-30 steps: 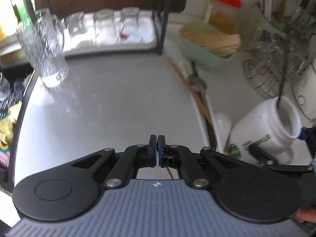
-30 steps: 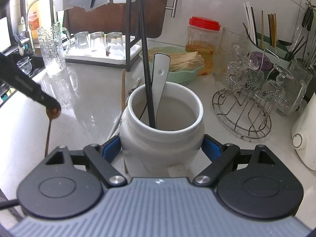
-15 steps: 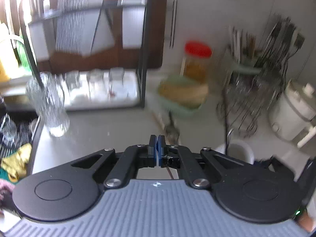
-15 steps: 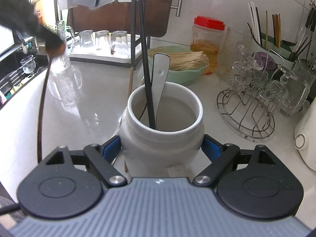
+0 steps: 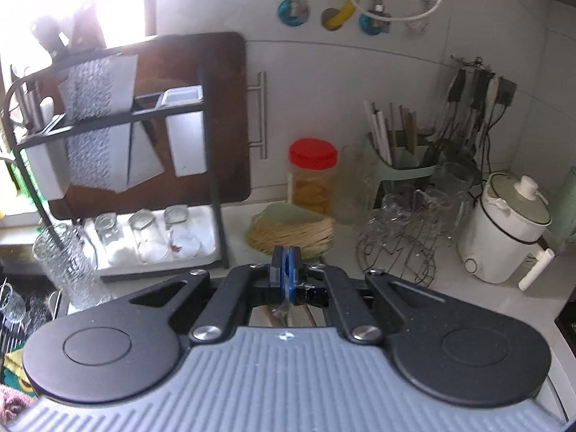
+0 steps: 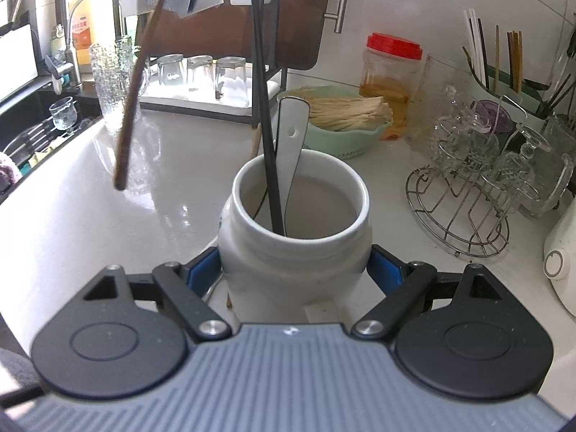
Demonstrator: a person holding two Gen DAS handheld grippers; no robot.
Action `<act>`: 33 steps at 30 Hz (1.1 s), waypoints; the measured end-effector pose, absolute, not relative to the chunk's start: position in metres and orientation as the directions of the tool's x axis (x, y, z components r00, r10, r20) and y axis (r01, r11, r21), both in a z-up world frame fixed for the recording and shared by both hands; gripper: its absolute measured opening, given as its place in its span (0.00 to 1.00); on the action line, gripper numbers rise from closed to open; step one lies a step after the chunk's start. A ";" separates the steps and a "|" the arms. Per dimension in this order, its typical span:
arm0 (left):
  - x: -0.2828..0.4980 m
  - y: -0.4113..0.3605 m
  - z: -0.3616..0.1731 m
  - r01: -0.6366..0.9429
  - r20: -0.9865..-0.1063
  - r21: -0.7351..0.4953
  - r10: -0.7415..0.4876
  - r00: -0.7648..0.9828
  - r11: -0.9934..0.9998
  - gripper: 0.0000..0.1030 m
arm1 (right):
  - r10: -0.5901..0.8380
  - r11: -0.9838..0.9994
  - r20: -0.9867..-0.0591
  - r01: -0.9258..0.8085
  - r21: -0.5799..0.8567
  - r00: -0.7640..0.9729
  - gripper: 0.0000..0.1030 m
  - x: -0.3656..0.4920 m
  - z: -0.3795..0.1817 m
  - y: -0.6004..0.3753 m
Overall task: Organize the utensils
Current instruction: 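Lift the copper spoon with the left gripper and lower it into the jar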
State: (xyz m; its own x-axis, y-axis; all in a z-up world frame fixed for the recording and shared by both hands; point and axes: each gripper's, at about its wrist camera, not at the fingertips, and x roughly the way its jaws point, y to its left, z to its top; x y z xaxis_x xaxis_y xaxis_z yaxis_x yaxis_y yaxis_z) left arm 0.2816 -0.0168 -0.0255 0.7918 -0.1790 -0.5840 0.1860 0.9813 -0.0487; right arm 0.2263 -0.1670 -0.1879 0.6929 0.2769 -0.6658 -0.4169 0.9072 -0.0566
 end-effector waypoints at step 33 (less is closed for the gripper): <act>0.317 -0.110 -0.067 0.433 -0.665 0.126 -0.248 0.705 0.893 0.02 | 0.318 0.894 -0.650 -0.447 -0.037 0.690 0.87 0.232 -0.189 -0.167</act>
